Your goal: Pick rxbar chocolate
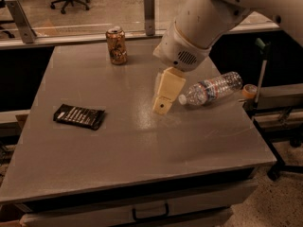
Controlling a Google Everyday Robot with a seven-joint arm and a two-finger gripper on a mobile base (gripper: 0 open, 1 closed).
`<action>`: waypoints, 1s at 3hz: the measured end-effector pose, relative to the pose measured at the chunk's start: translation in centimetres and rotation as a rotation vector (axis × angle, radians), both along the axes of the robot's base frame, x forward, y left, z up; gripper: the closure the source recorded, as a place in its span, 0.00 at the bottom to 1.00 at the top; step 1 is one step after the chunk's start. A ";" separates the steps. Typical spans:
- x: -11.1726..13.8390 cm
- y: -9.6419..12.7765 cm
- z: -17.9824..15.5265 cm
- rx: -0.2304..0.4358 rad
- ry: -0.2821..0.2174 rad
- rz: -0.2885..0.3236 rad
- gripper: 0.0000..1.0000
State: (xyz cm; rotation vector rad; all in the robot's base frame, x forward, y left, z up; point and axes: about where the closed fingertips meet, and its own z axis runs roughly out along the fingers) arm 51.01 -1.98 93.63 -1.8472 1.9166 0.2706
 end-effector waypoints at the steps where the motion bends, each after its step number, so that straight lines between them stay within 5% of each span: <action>1: 0.5 1.9 -0.8 0.049 0.011 -0.003 0.00; 3: 2.4 11.2 -5.3 0.190 0.080 0.049 0.00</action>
Offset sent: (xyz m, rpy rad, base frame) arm 0.0316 0.1257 -0.0548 0.2335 0.0911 0.0742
